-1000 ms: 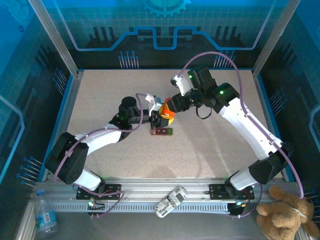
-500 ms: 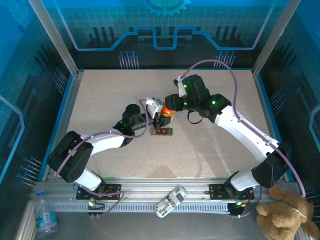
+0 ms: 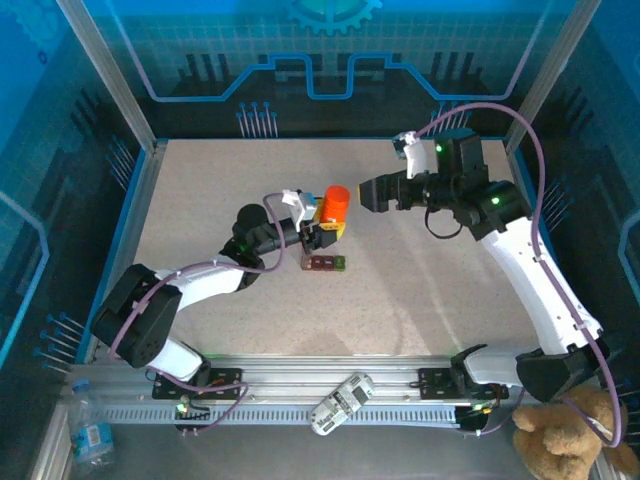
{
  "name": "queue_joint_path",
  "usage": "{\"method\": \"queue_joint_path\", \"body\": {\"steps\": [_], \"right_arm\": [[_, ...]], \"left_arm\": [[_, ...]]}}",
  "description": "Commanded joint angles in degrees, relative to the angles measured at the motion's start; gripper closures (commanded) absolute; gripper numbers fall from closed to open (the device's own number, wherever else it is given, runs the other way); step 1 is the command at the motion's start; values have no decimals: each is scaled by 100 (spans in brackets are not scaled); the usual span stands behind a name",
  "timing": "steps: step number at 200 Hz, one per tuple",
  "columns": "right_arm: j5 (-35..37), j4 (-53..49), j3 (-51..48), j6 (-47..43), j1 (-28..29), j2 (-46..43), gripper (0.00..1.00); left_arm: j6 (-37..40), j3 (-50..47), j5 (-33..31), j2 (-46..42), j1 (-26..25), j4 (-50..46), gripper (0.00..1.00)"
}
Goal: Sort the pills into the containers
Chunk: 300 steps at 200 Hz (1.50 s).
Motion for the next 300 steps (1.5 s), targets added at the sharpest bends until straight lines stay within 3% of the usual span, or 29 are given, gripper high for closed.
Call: {"method": "queue_joint_path", "body": {"steps": [1, 22, 53, 141, 164, 226, 263, 300], "right_arm": [[-671, -1293, 736, -1193, 88, 523, 9], [-232, -1905, 1342, -1868, 431, 942, 6], [-57, -2362, 1980, -2128, 590, 1463, 7], [-105, -2491, 2193, -2210, 734, 1798, 15], [-122, -2490, 2189, -2213, 767, 1825, 22], [-127, -2396, 2053, -2084, 802, 1774, 57], [196, -1863, 1412, -1354, 1037, 1655, 74], [1287, -695, 426, 171, 1337, 1448, 82]], "left_arm": [[-265, 347, 1022, -209, 98, -91, 100], [-275, 488, 1429, -202, 99, -447, 100], [-372, 629, 1856, -135, 110, -636, 100], [-596, 763, 2102, 36, 116, -556, 100], [-604, 773, 2102, 40, 117, -531, 100], [-639, 772, 2051, 45, 116, -463, 100], [-537, 725, 1558, -11, 103, -317, 100], [406, 407, -134, -274, -221, -284, 100]]}}
